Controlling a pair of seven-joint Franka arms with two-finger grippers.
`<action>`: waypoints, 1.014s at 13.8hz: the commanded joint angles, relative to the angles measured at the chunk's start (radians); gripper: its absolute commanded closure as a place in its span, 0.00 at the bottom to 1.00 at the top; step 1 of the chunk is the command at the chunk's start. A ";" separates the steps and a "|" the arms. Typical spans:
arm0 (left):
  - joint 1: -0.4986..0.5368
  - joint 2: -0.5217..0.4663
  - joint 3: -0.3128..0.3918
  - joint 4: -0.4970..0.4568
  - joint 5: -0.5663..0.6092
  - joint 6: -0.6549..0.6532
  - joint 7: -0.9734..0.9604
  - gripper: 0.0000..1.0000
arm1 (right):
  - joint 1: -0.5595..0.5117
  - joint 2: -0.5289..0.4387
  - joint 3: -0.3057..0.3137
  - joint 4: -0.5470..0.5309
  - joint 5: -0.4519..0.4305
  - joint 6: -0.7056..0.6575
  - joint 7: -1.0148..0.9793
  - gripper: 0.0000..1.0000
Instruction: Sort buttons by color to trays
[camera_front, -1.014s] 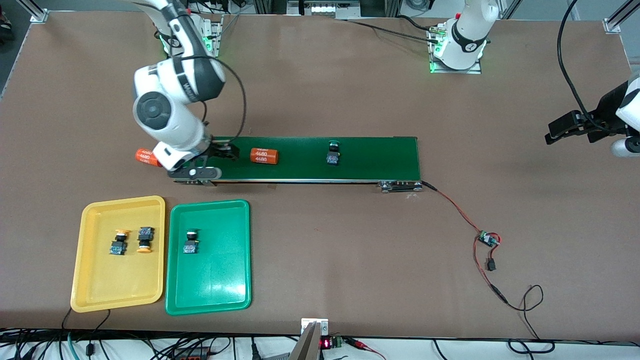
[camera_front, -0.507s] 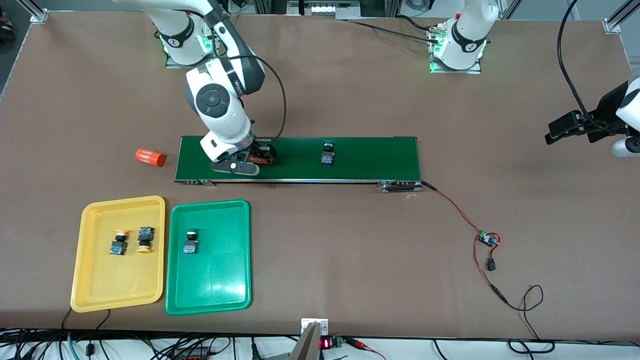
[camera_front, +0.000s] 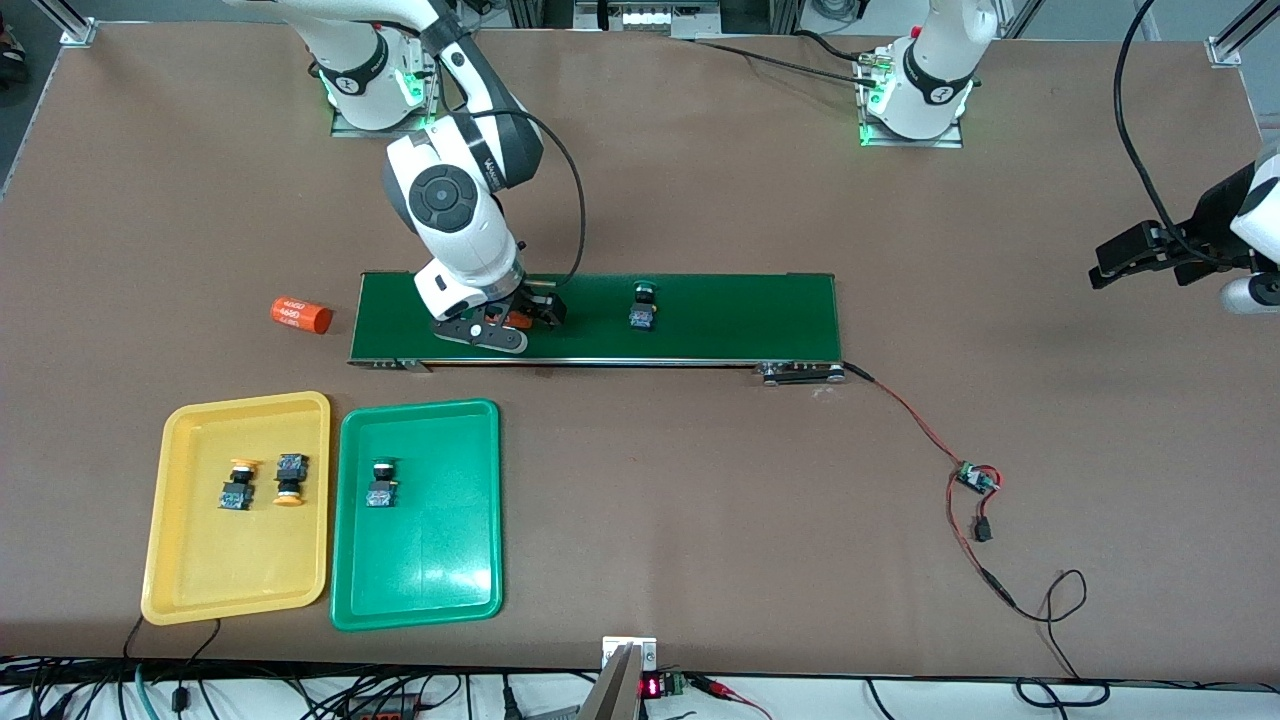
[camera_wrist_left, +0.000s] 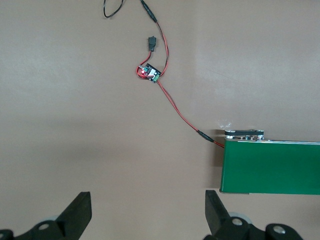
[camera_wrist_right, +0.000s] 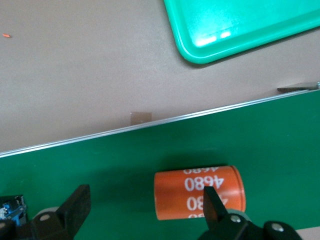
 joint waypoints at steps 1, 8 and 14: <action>0.004 -0.012 -0.005 -0.007 0.014 0.002 0.017 0.00 | 0.013 0.025 -0.007 0.018 0.001 -0.001 0.052 0.00; 0.004 -0.013 -0.011 -0.005 0.014 -0.003 0.012 0.00 | 0.042 0.027 -0.007 0.019 0.001 -0.002 0.057 0.00; 0.004 -0.013 -0.008 -0.005 0.014 -0.003 0.011 0.00 | 0.109 0.028 -0.007 0.019 -0.025 -0.001 0.018 0.00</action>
